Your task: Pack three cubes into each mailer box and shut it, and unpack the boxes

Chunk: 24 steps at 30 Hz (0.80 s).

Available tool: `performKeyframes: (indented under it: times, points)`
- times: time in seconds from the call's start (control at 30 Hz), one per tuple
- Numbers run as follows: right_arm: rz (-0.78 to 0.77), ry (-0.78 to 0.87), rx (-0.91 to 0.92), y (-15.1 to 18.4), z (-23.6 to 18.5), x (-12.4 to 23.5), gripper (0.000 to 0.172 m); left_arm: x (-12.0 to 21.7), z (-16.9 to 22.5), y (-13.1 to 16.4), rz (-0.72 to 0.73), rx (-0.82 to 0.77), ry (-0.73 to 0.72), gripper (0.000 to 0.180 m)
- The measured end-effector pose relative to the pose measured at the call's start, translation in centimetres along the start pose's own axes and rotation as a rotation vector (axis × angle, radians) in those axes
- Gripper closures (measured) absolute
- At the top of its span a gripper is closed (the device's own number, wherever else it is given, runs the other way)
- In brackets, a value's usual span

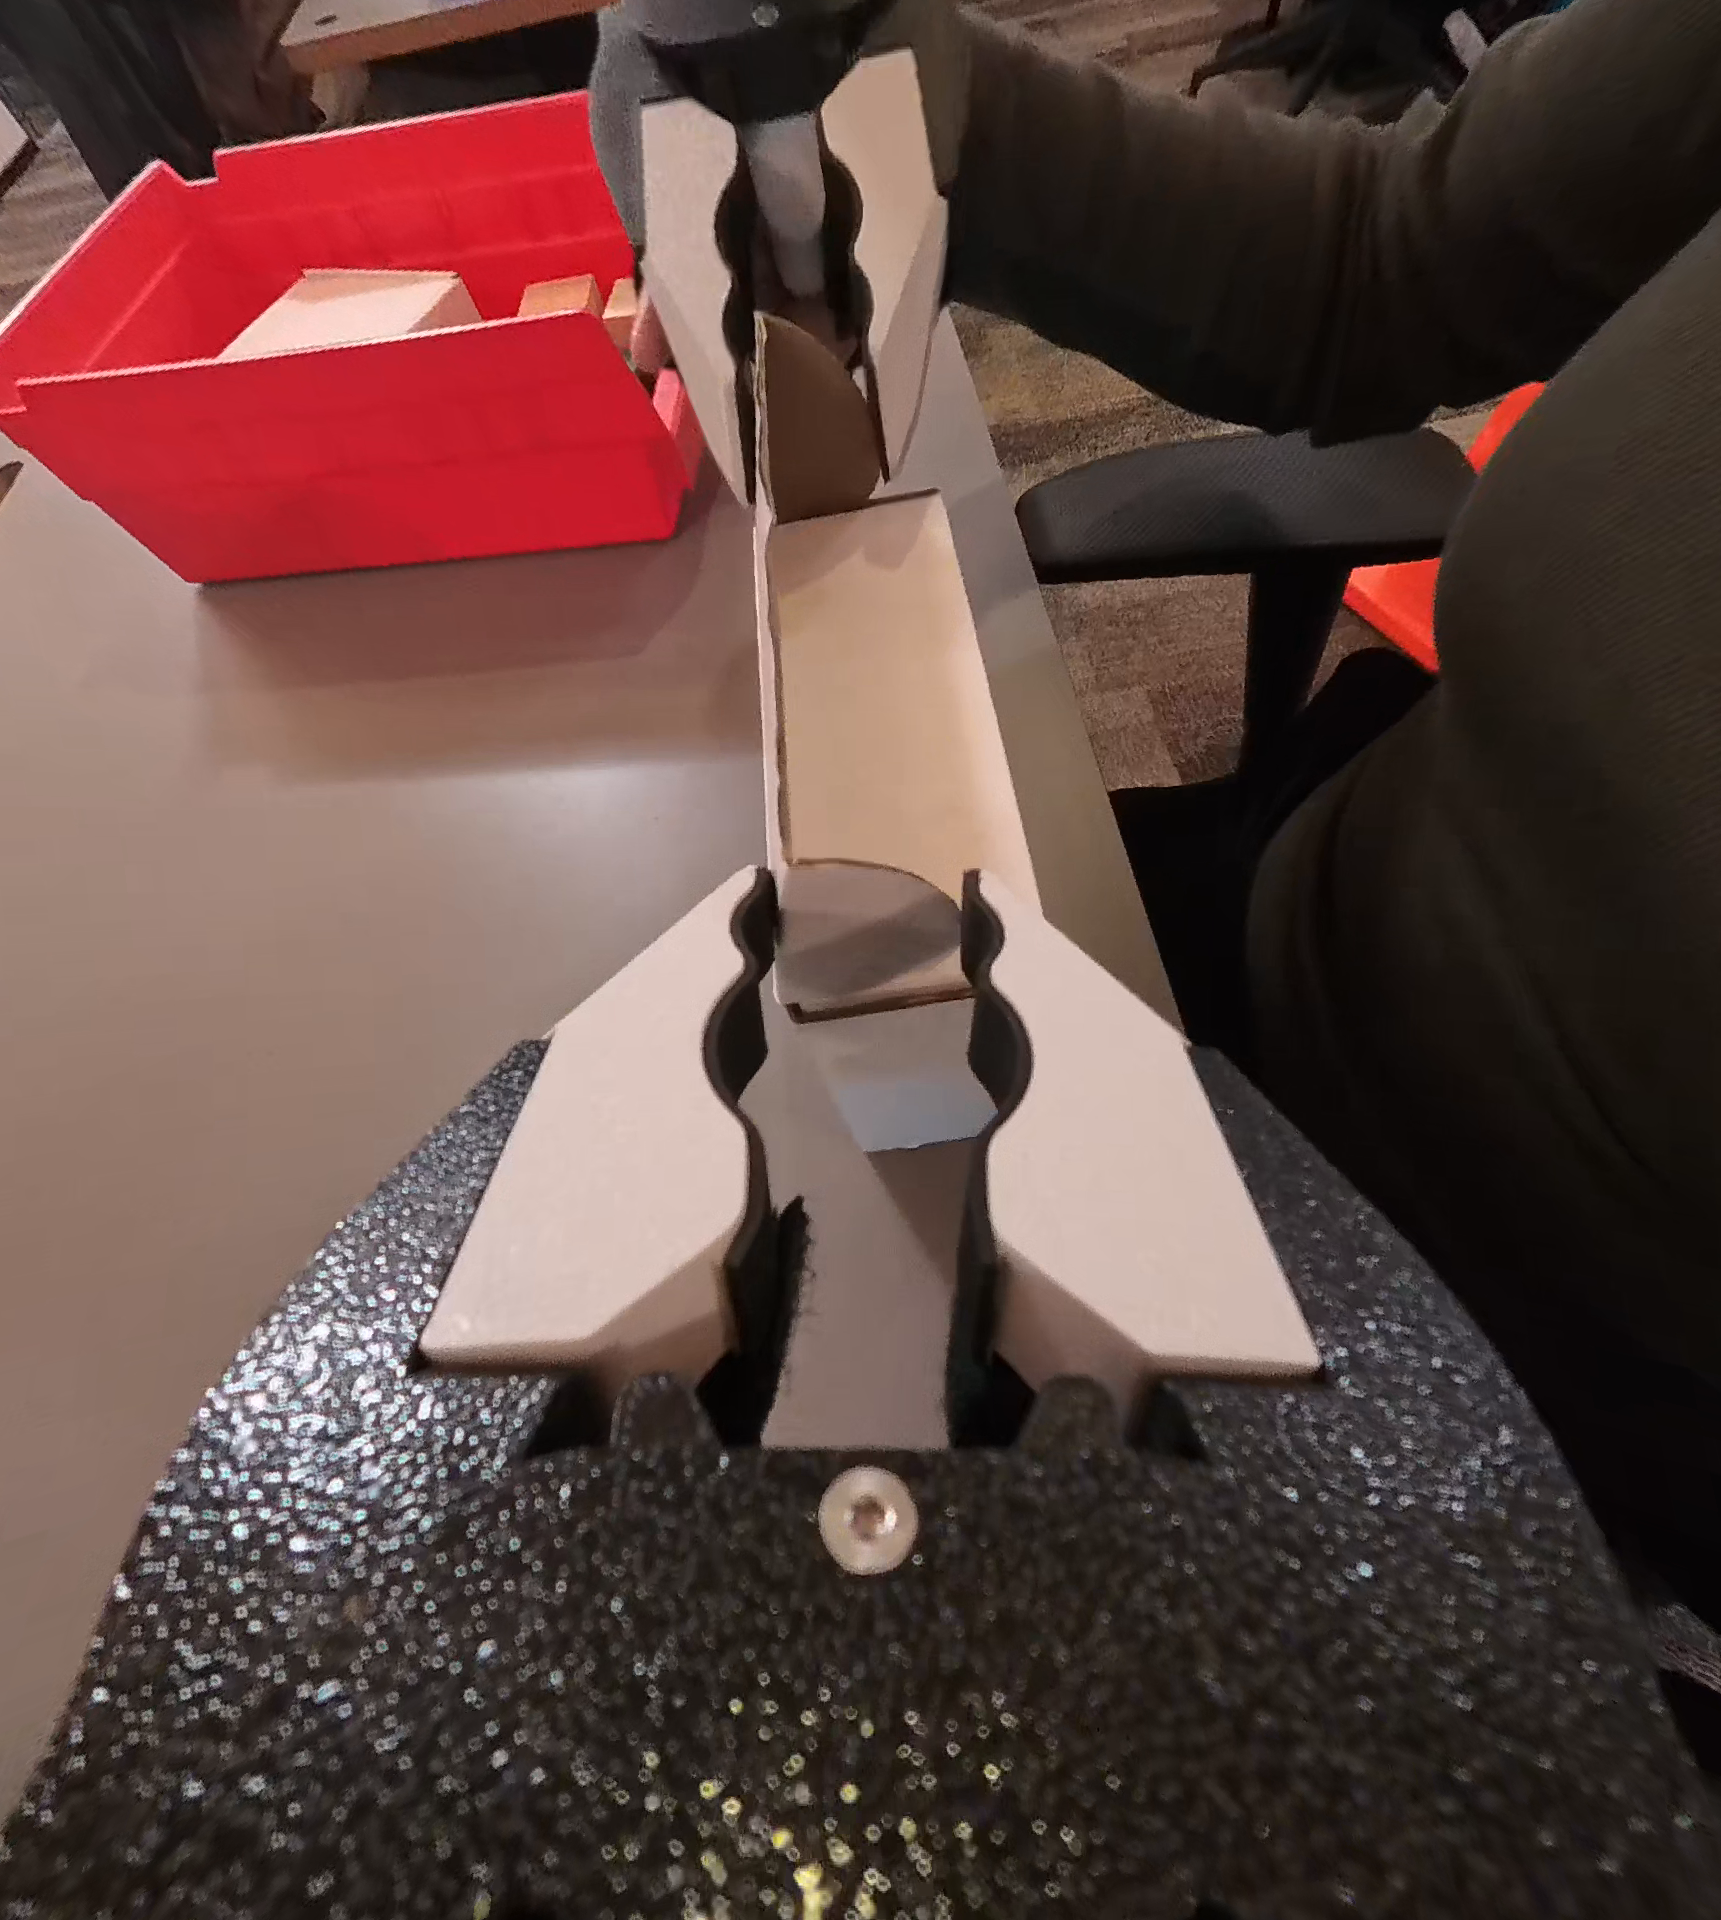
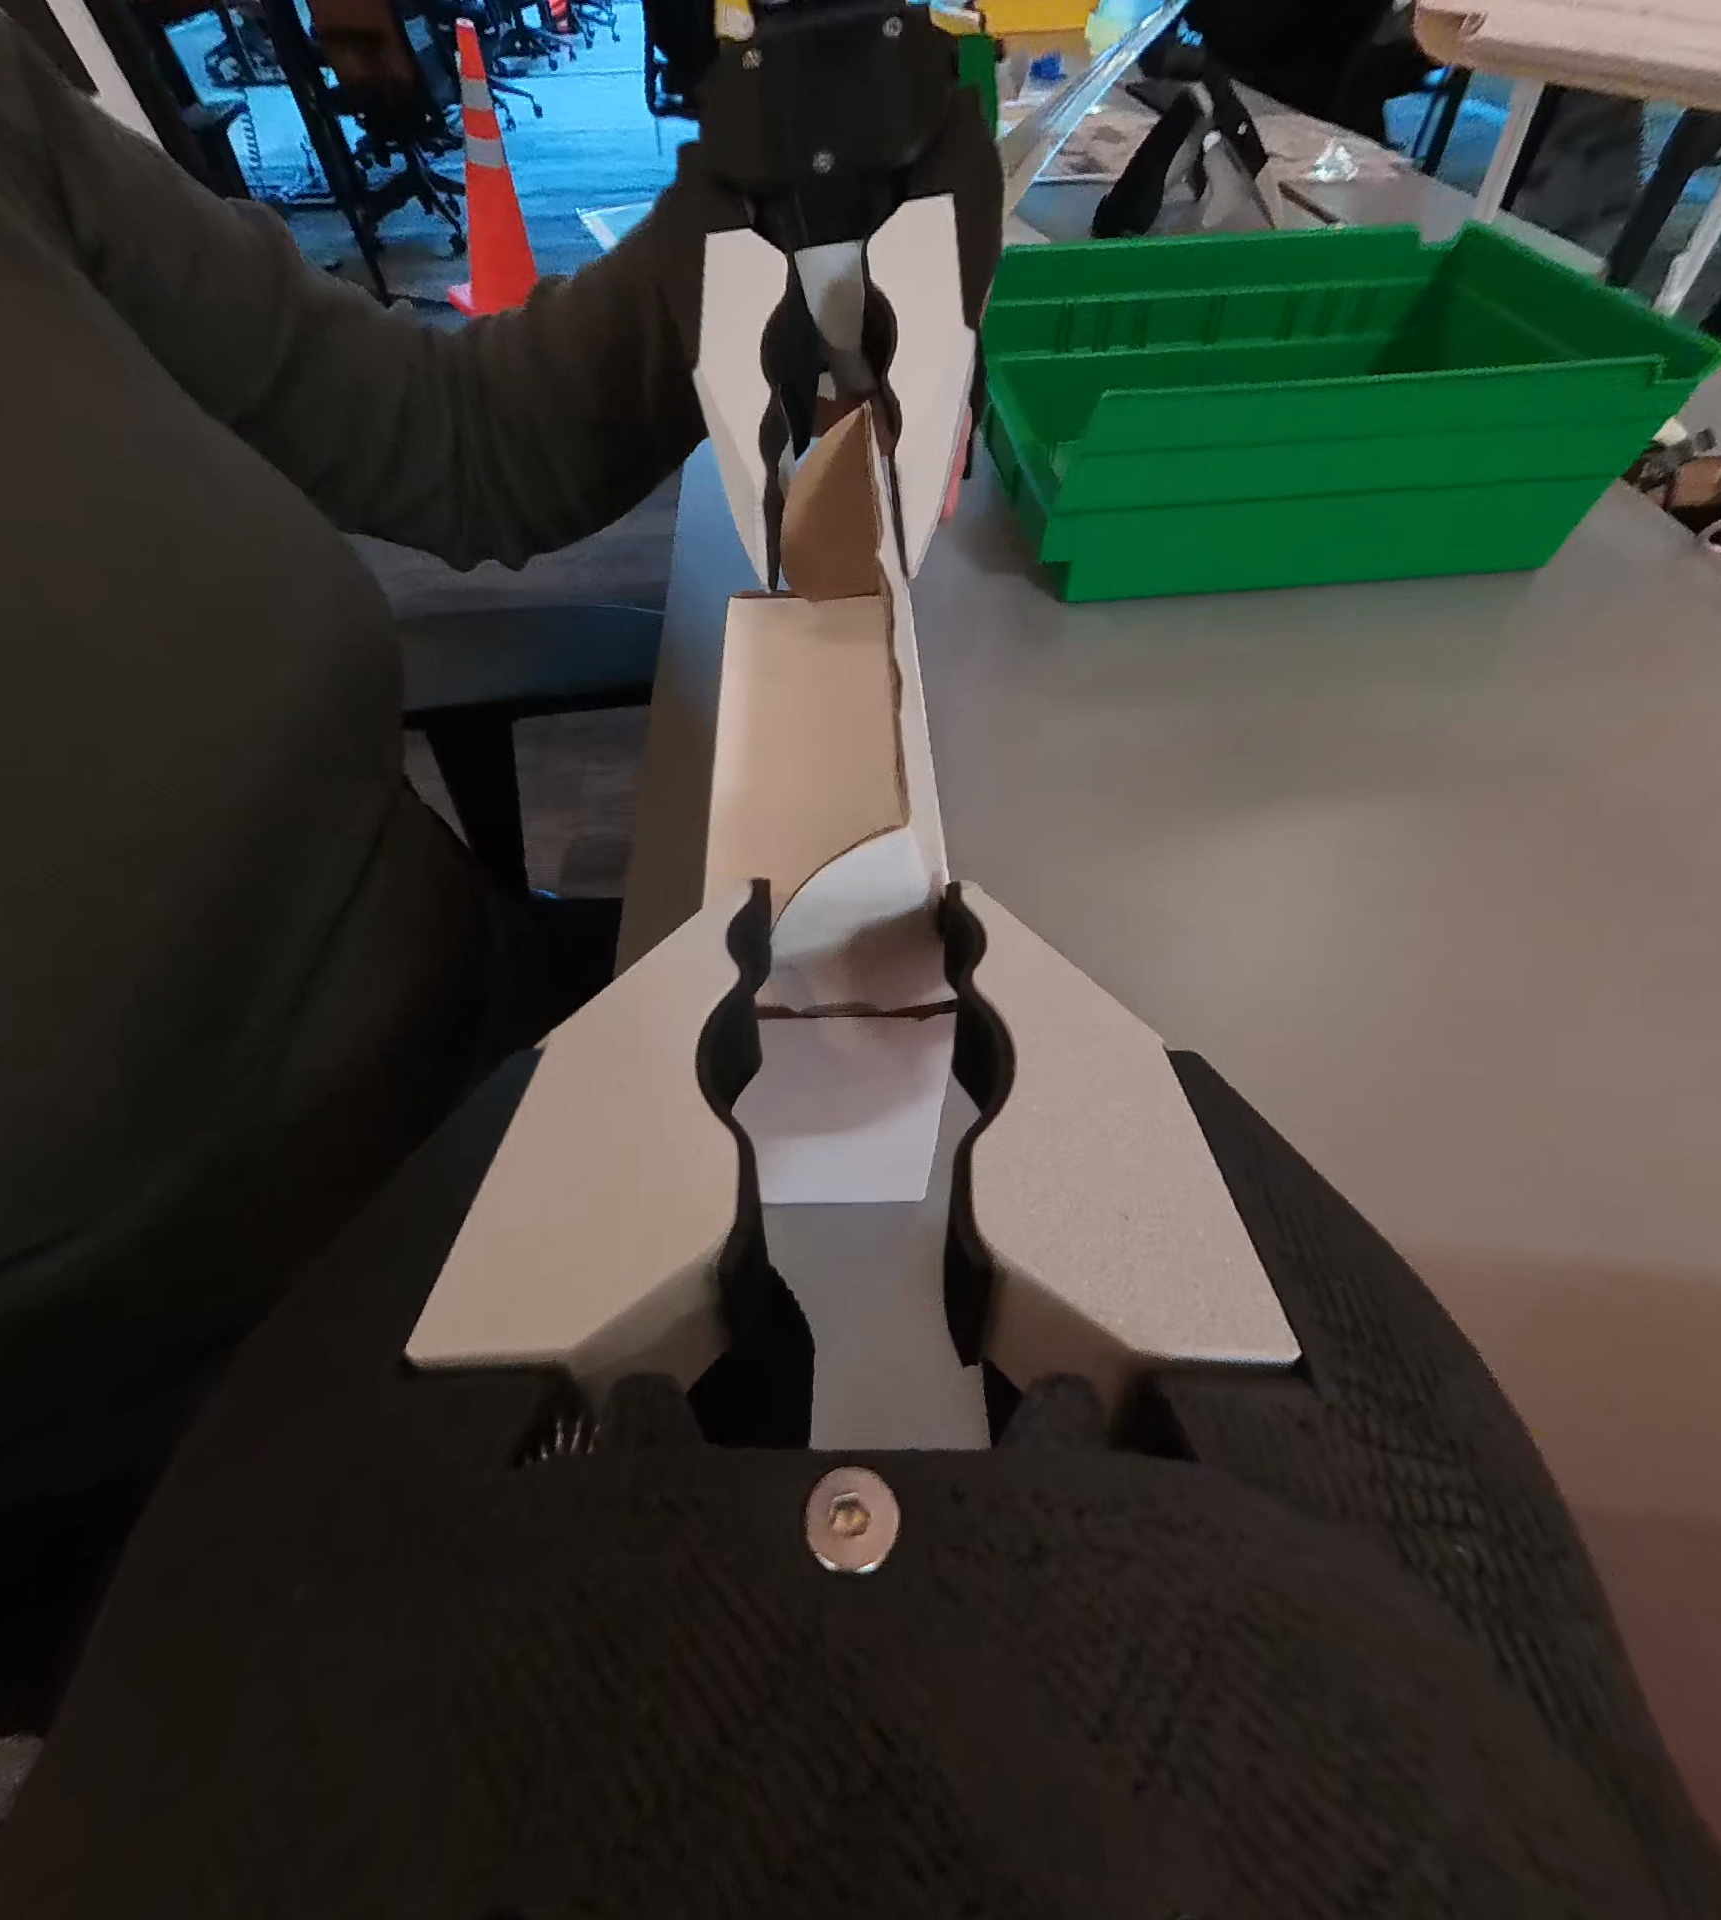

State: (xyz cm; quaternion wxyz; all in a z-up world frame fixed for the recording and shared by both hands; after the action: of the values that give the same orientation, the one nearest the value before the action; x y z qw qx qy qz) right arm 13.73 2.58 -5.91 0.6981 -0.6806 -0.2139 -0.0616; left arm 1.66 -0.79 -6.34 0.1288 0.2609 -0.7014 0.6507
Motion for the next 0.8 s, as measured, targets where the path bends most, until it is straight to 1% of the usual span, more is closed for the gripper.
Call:
performKeyframes:
  times: [0.13, 0.23, 0.4, 0.47, 0.57, 0.8]
  points:
    - [0.036, 0.048, 0.069, 0.08, -0.19, -0.06, 0.14, 0.0, 0.08, -0.02, 0.034, -0.026, -0.013, 0.146]
    - [0.056, 0.054, 0.089, 0.01, -0.44, -0.1, 0.14, 0.16, 0.43, -0.07, 0.042, -0.062, 0.002, 0.146]
    - [0.053, 0.079, 0.094, 0.23, -0.14, -0.25, 0.14, 0.3, 0.97, -0.13, 0.062, -0.016, 0.054, 0.141]
    - [0.059, 0.077, 0.09, 0.18, -0.19, -0.34, 0.14, 0.3, 0.76, -0.33, 0.084, 0.009, 0.05, 0.145]
    - [0.071, 0.079, 0.083, 0.17, -0.16, -0.35, 0.14, 0.29, 0.67, -0.33, 0.1, 0.028, 0.053, 0.145]
    - [0.091, 0.108, 0.08, 0.22, -0.09, -0.38, 0.14, 0.1, 0.15, -0.36, 0.059, 0.095, -0.064, 0.149]
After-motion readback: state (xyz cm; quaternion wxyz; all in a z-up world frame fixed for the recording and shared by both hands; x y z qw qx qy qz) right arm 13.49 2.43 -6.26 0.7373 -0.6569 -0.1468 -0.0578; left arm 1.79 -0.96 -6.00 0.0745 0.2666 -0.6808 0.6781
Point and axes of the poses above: each gripper's, where its closed fingertips meet, x back along the fingers, y out of its underside, z = x × y across the jaws, the point moved 1 cm from there along x, back along the fingers, and after that the axes turned 2 degrees about -z, right-handed, at the moved point
